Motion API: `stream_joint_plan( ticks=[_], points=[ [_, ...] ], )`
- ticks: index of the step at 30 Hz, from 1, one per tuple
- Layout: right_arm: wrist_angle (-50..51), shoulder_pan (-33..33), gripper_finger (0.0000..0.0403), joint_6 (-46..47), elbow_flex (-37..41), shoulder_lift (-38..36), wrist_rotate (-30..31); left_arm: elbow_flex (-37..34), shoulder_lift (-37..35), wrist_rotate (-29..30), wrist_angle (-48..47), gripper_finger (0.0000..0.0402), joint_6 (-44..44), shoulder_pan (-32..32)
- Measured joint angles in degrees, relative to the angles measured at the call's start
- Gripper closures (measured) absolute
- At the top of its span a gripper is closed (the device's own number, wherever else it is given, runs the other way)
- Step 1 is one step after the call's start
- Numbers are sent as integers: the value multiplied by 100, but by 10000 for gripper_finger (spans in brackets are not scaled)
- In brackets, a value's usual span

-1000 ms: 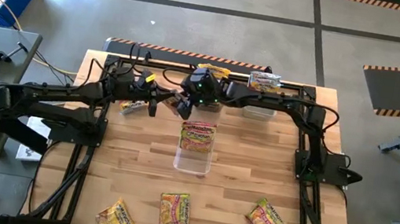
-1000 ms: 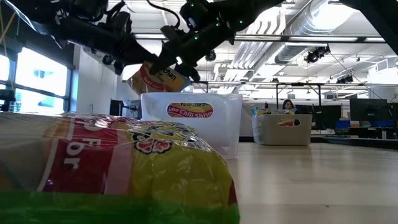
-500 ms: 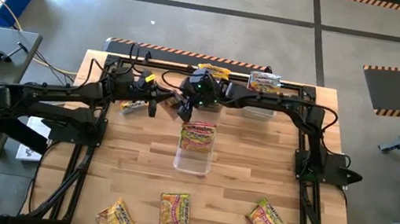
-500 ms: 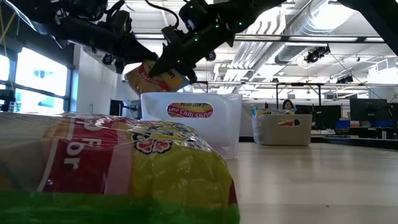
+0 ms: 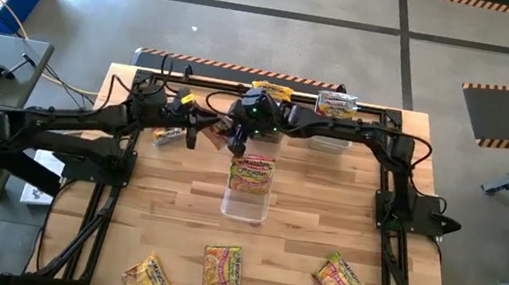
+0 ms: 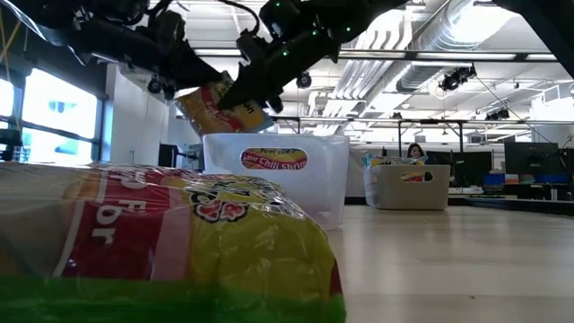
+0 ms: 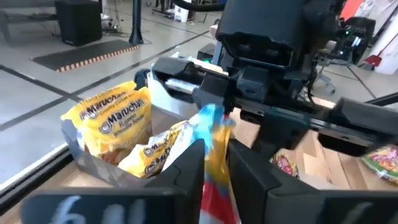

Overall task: Sort Maruchan noodles
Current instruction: Put the blue noodle pack into the white bin

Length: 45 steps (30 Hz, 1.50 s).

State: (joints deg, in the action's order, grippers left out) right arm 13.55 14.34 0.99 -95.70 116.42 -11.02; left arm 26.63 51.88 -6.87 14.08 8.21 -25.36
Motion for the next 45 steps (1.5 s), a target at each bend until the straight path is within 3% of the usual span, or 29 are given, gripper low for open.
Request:
stream_joint_plan(
  ticks=[5,8,16,21,28,34,37,45],
  points=[
    [622,66,333,-566,0,-373,392,0,-651,134,-352,313,-270,0],
    [1527,66,333,-1103,-87,-690,998,-108,-916,139,-298,312,-370,41],
    [4671,103,334,-1961,-471,-1446,2896,-720,-1085,34,805,345,-401,-19],
    [5956,440,334,-2250,-472,-1655,3320,-721,-1080,-208,813,365,-401,-94],
    [6331,1177,334,-2739,-472,-1668,3557,-721,-1080,-204,740,385,-469,-92],
    [6658,1398,334,-2738,-373,-1679,3497,-721,-1080,-202,552,397,-549,-92],
    [6592,1447,334,-2858,132,-1756,3490,-721,-1080,-202,453,400,-549,-92],
    [5015,1819,334,-3704,1804,-2289,3489,-719,-1075,-189,381,401,-549,-92]
  ],
)
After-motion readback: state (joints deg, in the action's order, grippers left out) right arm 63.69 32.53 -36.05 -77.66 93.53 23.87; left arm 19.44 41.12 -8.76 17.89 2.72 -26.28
